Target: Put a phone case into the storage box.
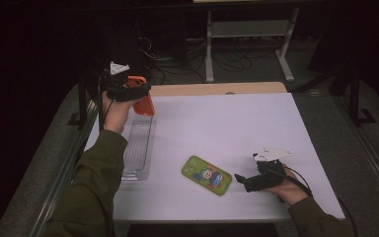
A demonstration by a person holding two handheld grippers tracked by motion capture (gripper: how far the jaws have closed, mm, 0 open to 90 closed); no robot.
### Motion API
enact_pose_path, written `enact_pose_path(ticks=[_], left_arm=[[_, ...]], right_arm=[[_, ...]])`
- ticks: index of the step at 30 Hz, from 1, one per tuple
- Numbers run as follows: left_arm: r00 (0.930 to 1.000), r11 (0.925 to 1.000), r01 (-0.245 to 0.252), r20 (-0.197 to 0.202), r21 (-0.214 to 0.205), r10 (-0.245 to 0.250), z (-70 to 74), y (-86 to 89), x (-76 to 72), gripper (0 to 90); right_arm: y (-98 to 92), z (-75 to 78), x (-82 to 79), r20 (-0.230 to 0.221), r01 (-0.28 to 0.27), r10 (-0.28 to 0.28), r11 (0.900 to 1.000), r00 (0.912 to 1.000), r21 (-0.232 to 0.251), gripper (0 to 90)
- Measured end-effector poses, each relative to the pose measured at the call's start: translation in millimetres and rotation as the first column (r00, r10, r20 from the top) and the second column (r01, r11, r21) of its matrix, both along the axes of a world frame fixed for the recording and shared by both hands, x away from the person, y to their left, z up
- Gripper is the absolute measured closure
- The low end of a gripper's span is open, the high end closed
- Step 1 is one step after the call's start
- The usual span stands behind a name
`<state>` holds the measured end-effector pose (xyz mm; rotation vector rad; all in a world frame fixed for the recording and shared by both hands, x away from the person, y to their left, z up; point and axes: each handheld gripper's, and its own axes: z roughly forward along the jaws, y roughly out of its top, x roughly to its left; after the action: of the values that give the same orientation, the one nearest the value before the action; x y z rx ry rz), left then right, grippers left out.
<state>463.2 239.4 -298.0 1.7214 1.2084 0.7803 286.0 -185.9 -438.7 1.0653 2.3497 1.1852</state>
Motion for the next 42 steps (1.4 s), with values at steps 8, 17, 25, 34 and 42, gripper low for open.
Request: enact_pose_path(ticks=[8, 17, 25, 34, 42], left_arm=[[0.9941, 0.9938, -0.107, -0.013, 0.033, 0.107, -13.1, 2.9, 9.0, 15.5], [0.9864, 0.9857, -0.158, -0.037, 0.060, 0.160, -37.1, 2.3, 18.9, 15.3], [0.9796, 0.9785, -0.184, -0.065, 0.093, 0.190, -58.6, 2.7, 25.1, 15.1], [0.9796, 0.9797, -0.184, -0.066, 0.078, 0.190, -67.4, 0.7, 29.2, 14.8], [0.9792, 0.9788, -0.184, -0.069, 0.089, 0.191, -71.7, 0.9, 31.2, 14.2]], right_arm=[[-1.0, 0.5, 0.1, -0.002, 0.001, -0.001, 1.0000, 1.0000, -0.002, 0.6], [-1.3, 0.6, 0.6, 0.002, 0.003, -0.003, 1.0000, 1.0000, 0.002, 0.6], [-2.1, 0.7, 0.8, 0.003, 0.001, -0.001, 1.0000, 1.0000, 0.004, 0.6], [-2.7, 0.7, 1.0, 0.004, 0.001, -0.002, 1.0000, 1.0000, 0.002, 0.6], [-3.0, 0.8, 0.9, 0.001, 0.002, -0.002, 1.0000, 1.0000, 0.000, 0.6]])
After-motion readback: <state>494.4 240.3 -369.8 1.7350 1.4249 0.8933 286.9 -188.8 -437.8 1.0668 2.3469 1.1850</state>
